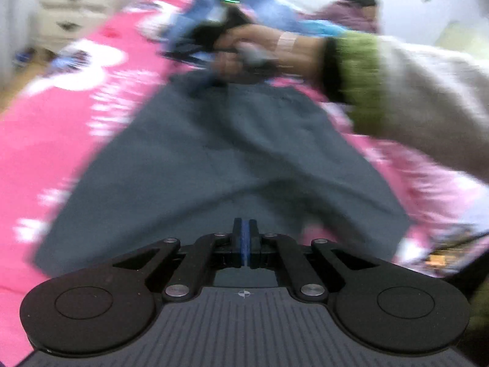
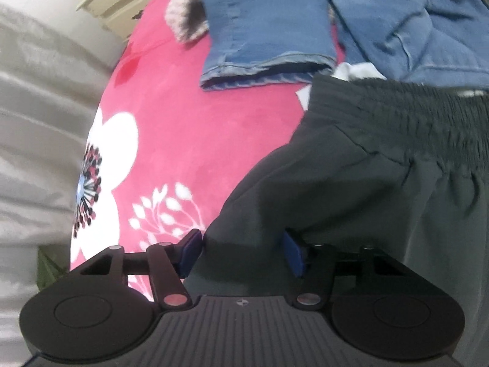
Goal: Fold clothes
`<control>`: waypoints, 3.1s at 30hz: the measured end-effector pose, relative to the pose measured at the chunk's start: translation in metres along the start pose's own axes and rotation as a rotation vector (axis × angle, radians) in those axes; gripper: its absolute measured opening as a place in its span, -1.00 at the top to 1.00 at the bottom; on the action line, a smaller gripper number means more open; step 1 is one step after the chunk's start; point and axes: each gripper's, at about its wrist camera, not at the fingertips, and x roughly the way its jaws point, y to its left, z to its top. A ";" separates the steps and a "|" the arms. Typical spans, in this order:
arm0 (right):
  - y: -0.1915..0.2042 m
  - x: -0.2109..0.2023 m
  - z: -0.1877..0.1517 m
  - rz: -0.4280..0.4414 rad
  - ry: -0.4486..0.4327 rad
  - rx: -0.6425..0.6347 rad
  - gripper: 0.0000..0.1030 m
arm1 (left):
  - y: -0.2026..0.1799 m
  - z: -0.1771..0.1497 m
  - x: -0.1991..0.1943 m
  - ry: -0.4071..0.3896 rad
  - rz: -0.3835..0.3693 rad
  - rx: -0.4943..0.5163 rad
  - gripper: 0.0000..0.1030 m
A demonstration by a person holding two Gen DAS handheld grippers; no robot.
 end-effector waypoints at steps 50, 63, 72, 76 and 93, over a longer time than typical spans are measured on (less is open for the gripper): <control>-0.017 -0.040 -0.021 -0.101 -0.050 -0.323 0.84 | -0.078 0.028 0.035 -0.135 -0.472 -0.013 1.00; -0.097 -0.144 -0.004 -0.313 -0.155 -0.480 0.86 | -0.175 0.068 0.103 -0.018 -0.711 0.053 1.00; -0.169 -0.169 0.012 -0.335 -0.216 -0.401 0.93 | -0.235 0.082 0.147 0.062 -0.764 0.133 1.00; -0.201 -0.170 0.017 -0.336 -0.227 -0.353 0.93 | -0.255 0.083 0.164 0.088 -0.777 0.155 1.00; -0.314 -0.358 -0.126 -0.383 -0.424 -0.294 0.63 | -0.233 0.092 0.161 0.095 -0.796 0.017 1.00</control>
